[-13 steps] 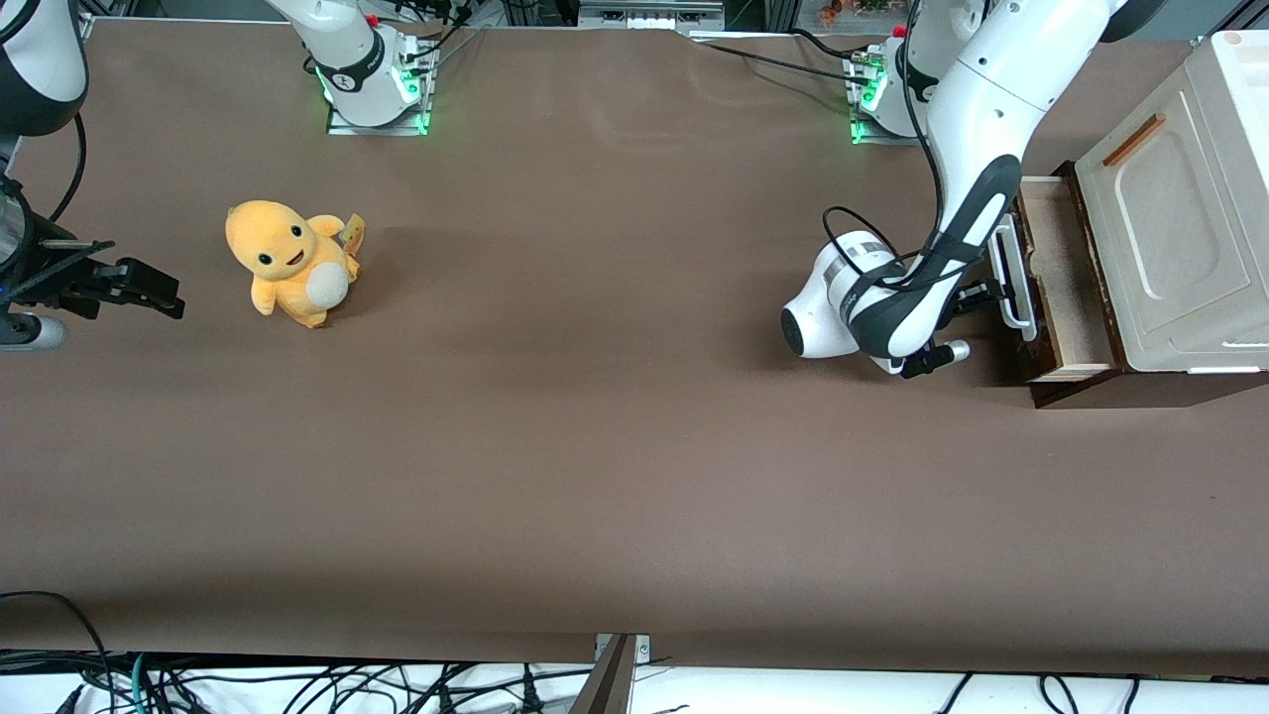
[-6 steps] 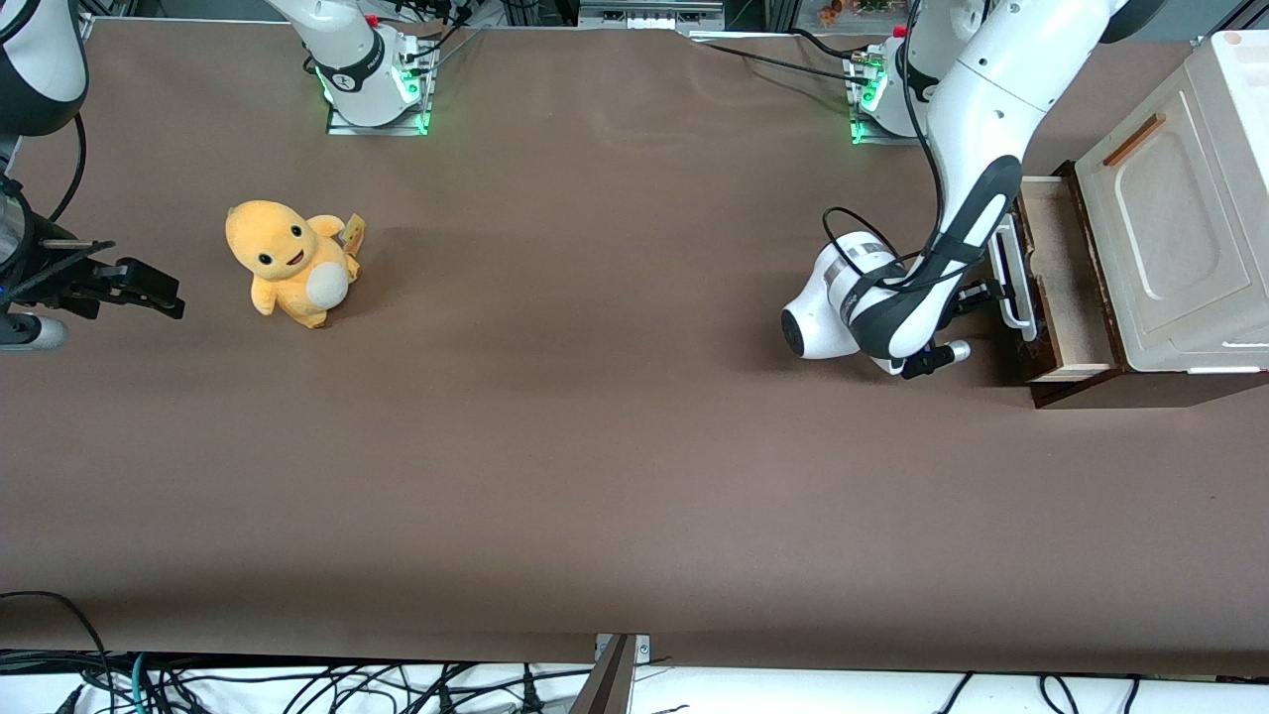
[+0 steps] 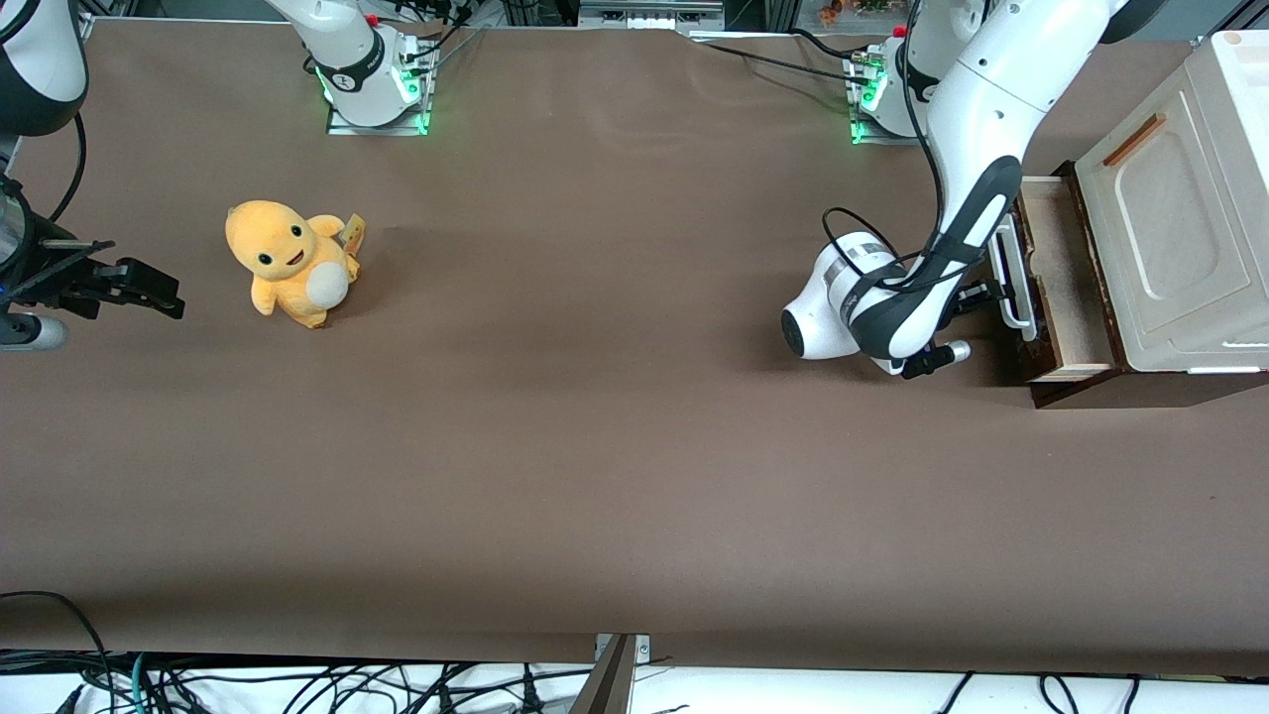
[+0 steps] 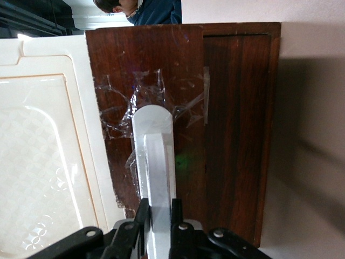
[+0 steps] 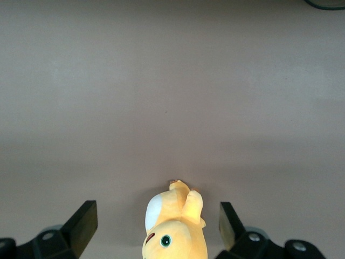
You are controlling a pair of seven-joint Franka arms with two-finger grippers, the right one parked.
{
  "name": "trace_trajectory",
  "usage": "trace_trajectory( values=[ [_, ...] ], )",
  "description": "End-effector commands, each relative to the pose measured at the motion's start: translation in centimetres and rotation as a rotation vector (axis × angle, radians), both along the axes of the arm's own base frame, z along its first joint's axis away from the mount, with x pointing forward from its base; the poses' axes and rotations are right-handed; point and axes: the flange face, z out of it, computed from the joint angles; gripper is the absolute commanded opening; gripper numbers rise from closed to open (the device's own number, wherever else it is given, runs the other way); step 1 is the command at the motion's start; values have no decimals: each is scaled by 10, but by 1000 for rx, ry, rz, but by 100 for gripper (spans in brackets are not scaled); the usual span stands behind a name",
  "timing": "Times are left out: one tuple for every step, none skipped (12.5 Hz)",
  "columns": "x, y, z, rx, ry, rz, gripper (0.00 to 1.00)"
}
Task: Open lower drawer with left arm only
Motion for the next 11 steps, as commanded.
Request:
trace_trajectory(
  values=[
    [-2, -14, 19, 36, 29, 30, 19],
    [-2, -14, 20, 40, 31, 32, 19],
    [-3, -15, 21, 39, 31, 31, 19],
    [-2, -15, 22, 39, 31, 33, 19],
    [-3, -16, 23, 40, 32, 31, 19],
    [-4, -18, 22, 32, 36, 40, 19],
    [-5, -18, 22, 31, 38, 42, 18],
    [-5, -19, 22, 31, 38, 40, 18],
    [-5, -19, 22, 31, 38, 40, 18],
    [-5, -18, 22, 31, 38, 42, 19],
    [-5, -18, 21, 31, 39, 42, 23]
  ],
)
